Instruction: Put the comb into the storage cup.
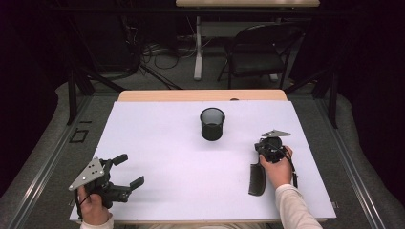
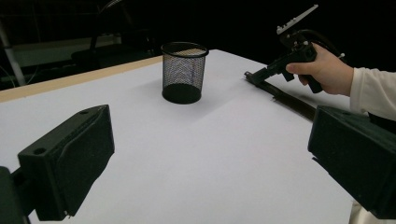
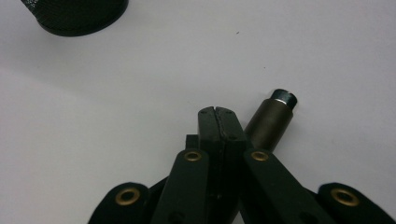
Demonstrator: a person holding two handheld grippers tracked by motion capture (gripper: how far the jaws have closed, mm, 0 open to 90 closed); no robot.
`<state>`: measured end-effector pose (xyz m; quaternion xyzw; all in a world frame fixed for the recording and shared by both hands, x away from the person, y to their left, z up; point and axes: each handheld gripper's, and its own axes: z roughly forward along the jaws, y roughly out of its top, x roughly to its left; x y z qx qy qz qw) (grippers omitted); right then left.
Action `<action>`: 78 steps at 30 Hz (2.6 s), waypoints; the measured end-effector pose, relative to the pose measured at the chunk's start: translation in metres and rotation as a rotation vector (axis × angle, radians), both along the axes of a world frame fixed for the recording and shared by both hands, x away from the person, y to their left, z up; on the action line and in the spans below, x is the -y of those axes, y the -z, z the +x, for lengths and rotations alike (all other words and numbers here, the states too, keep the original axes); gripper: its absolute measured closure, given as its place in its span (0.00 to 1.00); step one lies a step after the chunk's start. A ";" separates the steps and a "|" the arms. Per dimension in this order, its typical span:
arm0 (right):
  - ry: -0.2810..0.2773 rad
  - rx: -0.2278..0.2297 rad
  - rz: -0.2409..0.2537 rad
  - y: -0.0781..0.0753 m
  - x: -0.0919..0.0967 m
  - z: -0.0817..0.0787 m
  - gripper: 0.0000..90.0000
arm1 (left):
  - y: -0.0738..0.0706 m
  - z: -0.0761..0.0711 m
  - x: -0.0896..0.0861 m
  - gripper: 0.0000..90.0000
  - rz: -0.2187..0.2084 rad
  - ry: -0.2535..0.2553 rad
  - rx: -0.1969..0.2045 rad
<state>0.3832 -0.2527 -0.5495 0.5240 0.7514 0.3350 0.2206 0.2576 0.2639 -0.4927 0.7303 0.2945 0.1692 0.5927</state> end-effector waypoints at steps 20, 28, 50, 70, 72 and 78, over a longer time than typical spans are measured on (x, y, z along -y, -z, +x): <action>0.029 -0.019 -0.021 -0.001 0.009 -0.003 1.00 | 0.002 0.001 0.001 0.01 -0.003 0.001 -0.008; 0.034 -0.023 -0.029 -0.003 0.013 -0.007 1.00 | 0.002 0.001 0.001 0.01 -0.003 0.000 -0.012; 0.050 -0.034 -0.053 -0.002 0.027 -0.019 1.00 | 0.002 0.001 0.001 0.01 -0.001 -0.006 -0.013; 0.052 -0.042 -0.068 -0.003 0.039 -0.035 1.00 | 0.003 0.001 0.001 0.01 -0.004 -0.007 -0.013; 0.050 -0.041 -0.069 -0.003 0.041 -0.037 1.00 | 0.003 0.001 0.001 0.01 -0.004 -0.005 -0.012; 0.058 -0.044 -0.073 -0.003 0.045 -0.042 1.00 | 0.003 0.001 0.001 0.01 -0.002 -0.009 -0.013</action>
